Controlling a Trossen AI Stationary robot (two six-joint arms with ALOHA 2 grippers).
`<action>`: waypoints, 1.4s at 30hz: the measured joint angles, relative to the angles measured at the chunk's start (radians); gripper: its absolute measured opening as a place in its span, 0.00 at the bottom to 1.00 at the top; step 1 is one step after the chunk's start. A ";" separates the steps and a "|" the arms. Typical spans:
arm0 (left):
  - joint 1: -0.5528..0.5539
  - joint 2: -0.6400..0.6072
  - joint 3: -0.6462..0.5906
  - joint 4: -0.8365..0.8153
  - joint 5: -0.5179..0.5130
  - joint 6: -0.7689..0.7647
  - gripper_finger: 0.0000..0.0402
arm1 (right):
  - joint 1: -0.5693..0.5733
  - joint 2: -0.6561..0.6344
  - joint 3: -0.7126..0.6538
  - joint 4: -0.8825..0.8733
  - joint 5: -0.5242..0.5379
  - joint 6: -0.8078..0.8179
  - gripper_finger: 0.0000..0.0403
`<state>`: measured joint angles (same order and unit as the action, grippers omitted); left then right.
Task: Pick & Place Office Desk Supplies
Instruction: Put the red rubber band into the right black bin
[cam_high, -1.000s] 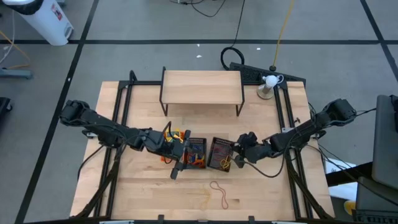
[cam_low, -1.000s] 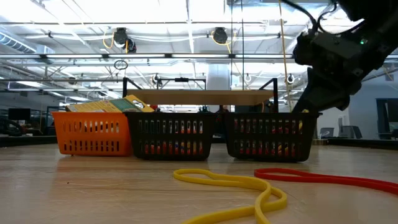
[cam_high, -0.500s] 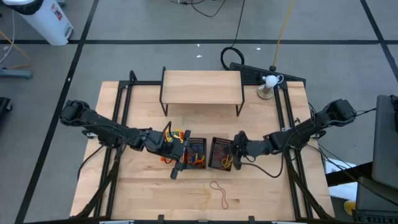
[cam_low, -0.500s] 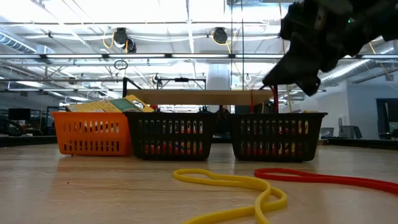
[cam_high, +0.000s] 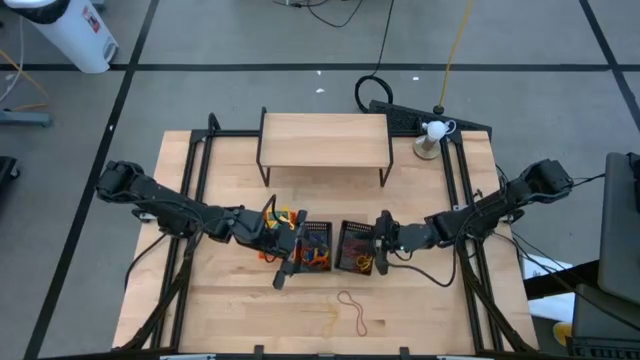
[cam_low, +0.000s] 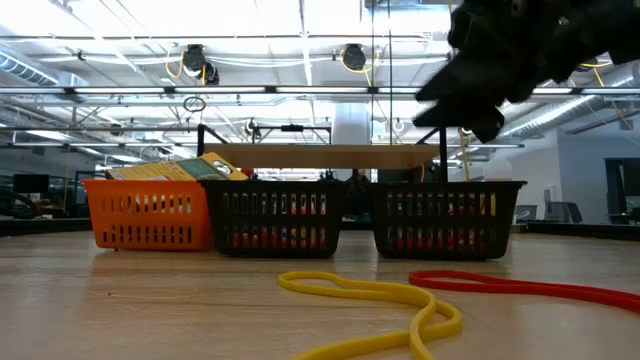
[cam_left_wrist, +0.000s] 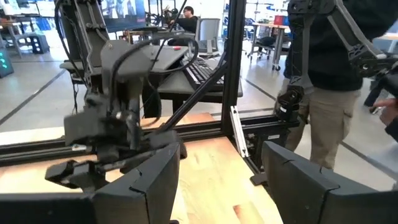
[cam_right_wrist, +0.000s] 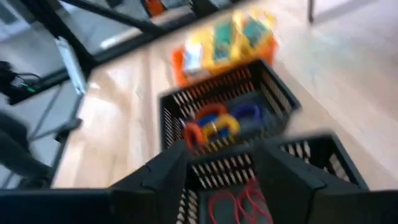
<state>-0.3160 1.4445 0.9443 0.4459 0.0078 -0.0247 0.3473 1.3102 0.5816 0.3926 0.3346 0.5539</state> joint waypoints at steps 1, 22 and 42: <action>-0.008 0.000 0.000 -0.003 -0.001 0.006 0.56 | 0.001 0.000 0.000 0.033 -0.003 -0.029 0.46; -0.318 0.001 0.000 -0.306 -0.569 -0.007 0.56 | 0.412 0.163 0.179 0.014 0.245 -0.141 0.43; -0.406 0.002 0.000 -0.369 -0.595 -0.097 0.56 | 0.461 0.545 0.431 -0.198 0.264 0.248 0.43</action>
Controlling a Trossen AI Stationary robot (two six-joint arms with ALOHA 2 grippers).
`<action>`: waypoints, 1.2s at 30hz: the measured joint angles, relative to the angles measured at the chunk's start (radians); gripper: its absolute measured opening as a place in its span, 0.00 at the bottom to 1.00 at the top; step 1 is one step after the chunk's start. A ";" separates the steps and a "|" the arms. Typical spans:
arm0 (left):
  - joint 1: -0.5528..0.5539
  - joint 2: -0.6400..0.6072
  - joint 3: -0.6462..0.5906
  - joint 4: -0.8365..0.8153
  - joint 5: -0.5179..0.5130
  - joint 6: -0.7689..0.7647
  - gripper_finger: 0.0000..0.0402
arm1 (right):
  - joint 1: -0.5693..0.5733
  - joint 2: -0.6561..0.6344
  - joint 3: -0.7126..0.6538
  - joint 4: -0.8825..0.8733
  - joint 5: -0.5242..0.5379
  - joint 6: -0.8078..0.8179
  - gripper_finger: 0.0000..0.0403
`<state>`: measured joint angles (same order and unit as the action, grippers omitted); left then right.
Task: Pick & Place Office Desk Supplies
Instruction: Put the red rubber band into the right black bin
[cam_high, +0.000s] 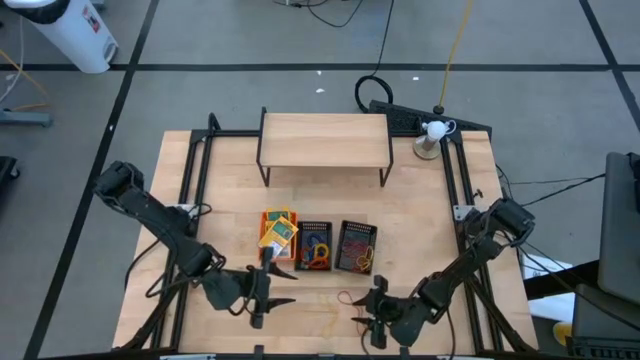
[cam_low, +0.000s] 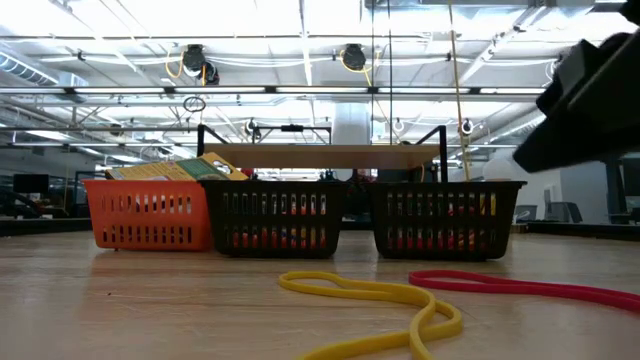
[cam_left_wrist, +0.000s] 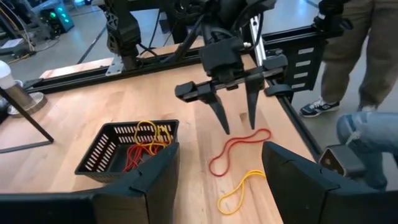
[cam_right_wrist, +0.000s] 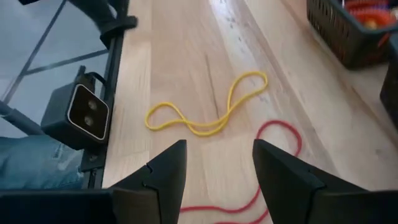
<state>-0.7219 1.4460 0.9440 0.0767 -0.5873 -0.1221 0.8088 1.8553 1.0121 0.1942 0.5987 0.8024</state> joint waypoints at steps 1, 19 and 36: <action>0.001 0.000 0.000 -0.002 0.000 0.009 0.56 | 0.004 0.002 0.000 -0.007 0.000 0.018 0.43; 0.016 0.000 0.000 -0.008 0.000 0.054 0.56 | 0.004 0.003 0.000 -0.184 -0.065 0.258 0.43; 0.021 0.000 0.000 -0.010 0.001 0.110 0.56 | -0.042 0.153 0.105 -0.163 -0.167 0.324 0.43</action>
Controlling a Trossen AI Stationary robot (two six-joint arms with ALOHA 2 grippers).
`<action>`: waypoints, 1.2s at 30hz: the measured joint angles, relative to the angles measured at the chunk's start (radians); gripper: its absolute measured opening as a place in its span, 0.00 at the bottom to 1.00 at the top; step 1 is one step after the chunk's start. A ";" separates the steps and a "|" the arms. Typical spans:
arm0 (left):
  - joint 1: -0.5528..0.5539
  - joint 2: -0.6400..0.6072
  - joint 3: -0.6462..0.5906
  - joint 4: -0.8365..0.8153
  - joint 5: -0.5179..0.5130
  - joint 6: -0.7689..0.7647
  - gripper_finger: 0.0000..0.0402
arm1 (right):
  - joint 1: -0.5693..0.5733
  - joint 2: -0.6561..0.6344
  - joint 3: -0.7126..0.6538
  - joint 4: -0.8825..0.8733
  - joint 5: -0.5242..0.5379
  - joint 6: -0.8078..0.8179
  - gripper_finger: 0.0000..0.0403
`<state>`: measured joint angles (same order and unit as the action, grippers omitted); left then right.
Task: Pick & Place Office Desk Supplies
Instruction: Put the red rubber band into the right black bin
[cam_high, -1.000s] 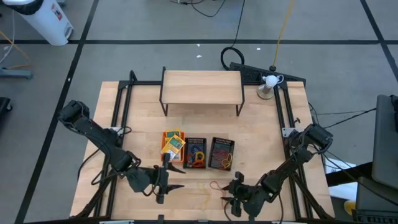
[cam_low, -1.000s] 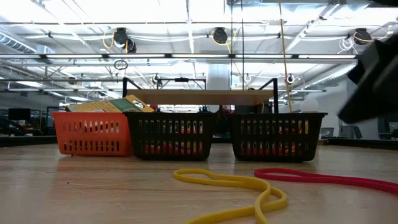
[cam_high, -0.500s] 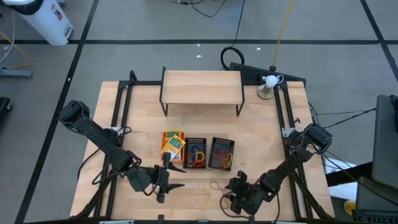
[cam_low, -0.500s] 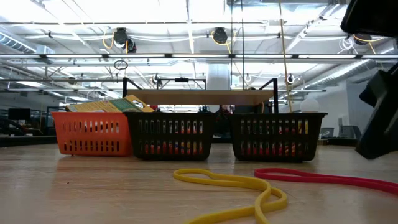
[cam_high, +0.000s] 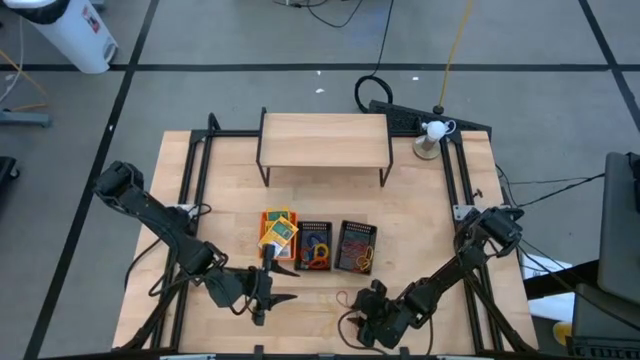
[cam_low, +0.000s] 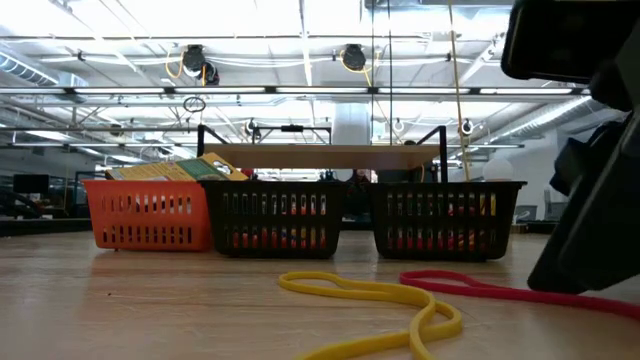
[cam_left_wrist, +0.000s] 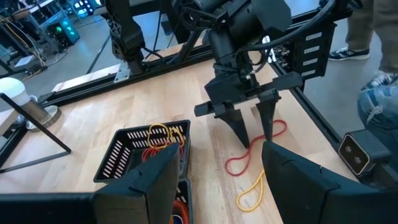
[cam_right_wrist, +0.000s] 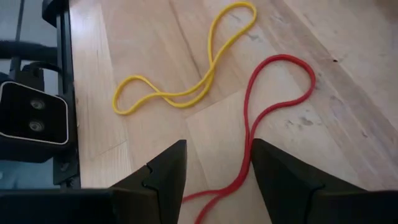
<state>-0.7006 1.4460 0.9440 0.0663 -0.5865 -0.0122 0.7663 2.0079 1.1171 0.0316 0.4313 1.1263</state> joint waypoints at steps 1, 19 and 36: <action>0.001 0.000 0.000 -0.002 0.000 0.001 0.56 | -0.001 0.000 0.000 -0.012 -0.007 0.004 0.43; 0.019 0.000 0.000 -0.012 0.000 0.058 0.56 | -0.041 0.003 -0.002 -0.239 -0.114 0.115 0.29; 0.022 0.000 0.000 -0.013 -0.034 0.065 0.56 | -0.065 0.050 0.002 -0.234 -0.222 0.170 0.22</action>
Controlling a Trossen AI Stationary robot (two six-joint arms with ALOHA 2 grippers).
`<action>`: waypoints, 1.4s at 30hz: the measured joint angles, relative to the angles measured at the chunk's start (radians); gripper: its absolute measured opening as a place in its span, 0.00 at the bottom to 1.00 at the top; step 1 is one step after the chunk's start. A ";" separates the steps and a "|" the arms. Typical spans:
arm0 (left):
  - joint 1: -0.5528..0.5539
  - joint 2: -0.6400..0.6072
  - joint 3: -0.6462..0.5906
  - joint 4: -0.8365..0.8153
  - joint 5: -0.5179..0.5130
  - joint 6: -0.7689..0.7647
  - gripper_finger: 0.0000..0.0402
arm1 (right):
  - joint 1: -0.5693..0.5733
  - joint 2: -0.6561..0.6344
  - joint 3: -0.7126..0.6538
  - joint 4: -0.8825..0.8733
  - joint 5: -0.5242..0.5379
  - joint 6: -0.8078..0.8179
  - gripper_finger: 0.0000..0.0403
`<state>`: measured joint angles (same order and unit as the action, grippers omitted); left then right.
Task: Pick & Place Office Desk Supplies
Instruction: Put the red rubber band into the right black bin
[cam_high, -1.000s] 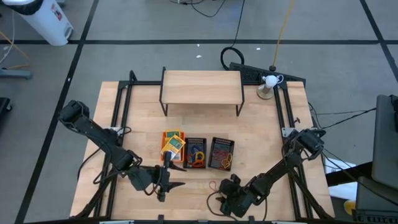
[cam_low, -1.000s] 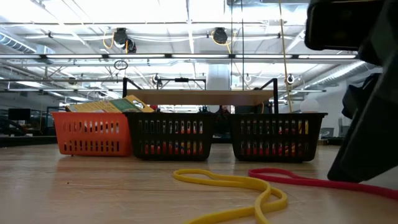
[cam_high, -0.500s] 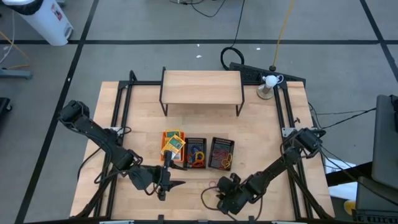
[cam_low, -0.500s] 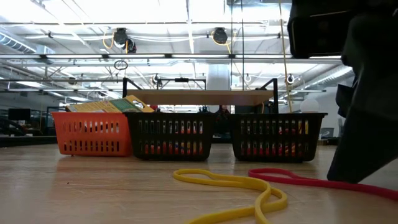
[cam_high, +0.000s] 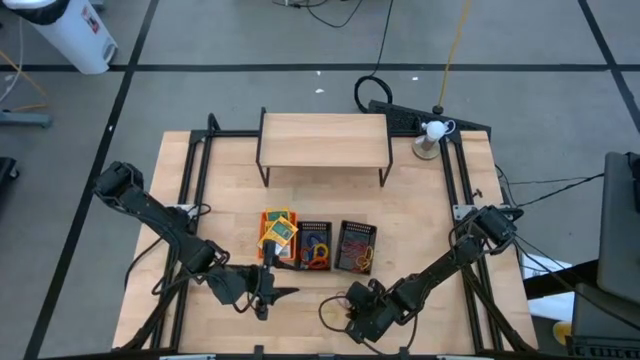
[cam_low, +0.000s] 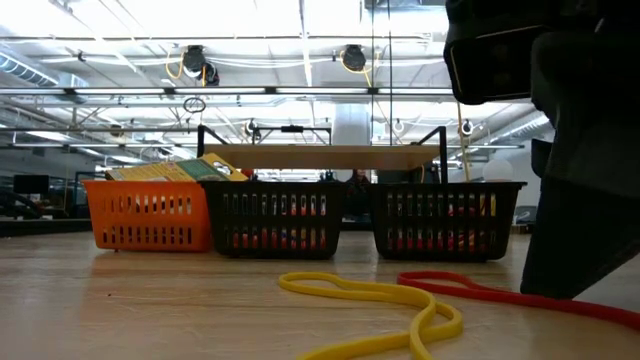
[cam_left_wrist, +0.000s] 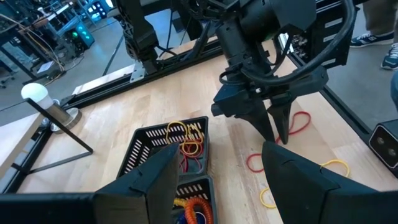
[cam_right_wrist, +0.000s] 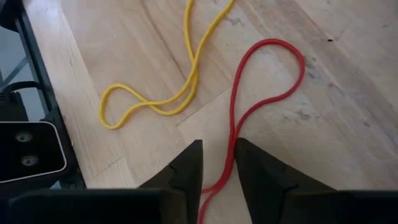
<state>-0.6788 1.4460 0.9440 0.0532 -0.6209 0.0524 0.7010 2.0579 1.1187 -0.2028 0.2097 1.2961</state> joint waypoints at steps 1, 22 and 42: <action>0.000 0.000 0.000 0.000 0.000 -0.001 0.56 | 0.000 0.000 0.000 -0.004 0.000 0.005 0.20; 0.000 0.000 0.000 -0.001 -0.009 -0.029 0.56 | 0.011 -0.179 0.030 -0.094 0.191 -0.150 0.00; 0.000 0.000 0.000 -0.031 -0.008 -0.166 0.56 | 0.070 -0.400 0.048 -0.056 0.314 -0.315 0.00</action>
<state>-0.6788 1.4460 0.9443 0.0223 -0.6292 -0.1135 0.7708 1.6582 1.1671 -0.2584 0.5232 0.9810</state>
